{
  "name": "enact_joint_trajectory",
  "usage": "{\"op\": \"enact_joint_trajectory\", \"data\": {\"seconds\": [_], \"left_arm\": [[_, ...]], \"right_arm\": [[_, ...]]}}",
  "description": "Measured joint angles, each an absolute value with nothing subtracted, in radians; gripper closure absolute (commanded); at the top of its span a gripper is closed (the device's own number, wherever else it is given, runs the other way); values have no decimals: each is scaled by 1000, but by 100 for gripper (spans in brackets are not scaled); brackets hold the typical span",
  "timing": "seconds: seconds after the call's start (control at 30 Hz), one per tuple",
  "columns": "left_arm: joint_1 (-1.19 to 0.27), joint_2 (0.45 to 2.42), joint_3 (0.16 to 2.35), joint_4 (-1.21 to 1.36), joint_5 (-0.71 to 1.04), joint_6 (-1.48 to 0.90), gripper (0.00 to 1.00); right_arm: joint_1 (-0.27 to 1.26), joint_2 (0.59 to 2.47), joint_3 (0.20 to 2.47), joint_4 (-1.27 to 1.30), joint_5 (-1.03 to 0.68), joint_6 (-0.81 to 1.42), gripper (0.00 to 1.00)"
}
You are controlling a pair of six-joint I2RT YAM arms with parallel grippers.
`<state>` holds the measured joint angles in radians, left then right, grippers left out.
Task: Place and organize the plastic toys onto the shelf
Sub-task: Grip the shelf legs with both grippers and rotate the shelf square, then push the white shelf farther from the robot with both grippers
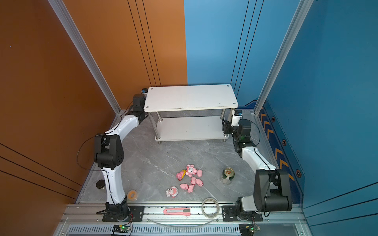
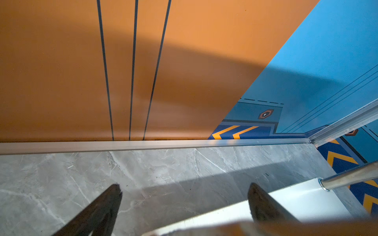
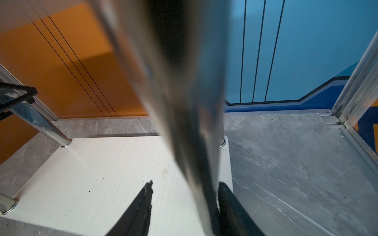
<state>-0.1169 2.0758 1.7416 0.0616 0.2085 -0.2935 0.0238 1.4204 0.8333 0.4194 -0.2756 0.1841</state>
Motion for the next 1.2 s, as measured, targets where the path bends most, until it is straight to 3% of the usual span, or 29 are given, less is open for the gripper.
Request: {"op": "enact_joint_trajectory", "data": {"seconds": [0.47,0.63,0.83,1.2], "left_arm": [[-53,1657,1269,34,252,-379,2],[-49,1576,1240,-100,159,-355,2],[-39,1565,1246,-222,67,-336,1],[84,1515,1259,-287,100,-348,1]], "right_arm": [[102,1407,833,420,-226,280,51],[112,1375,833,419,-206,290,59],[112,1351,833,419,-196,290,62],[101,1352,833,404,-186,290,64]]}}
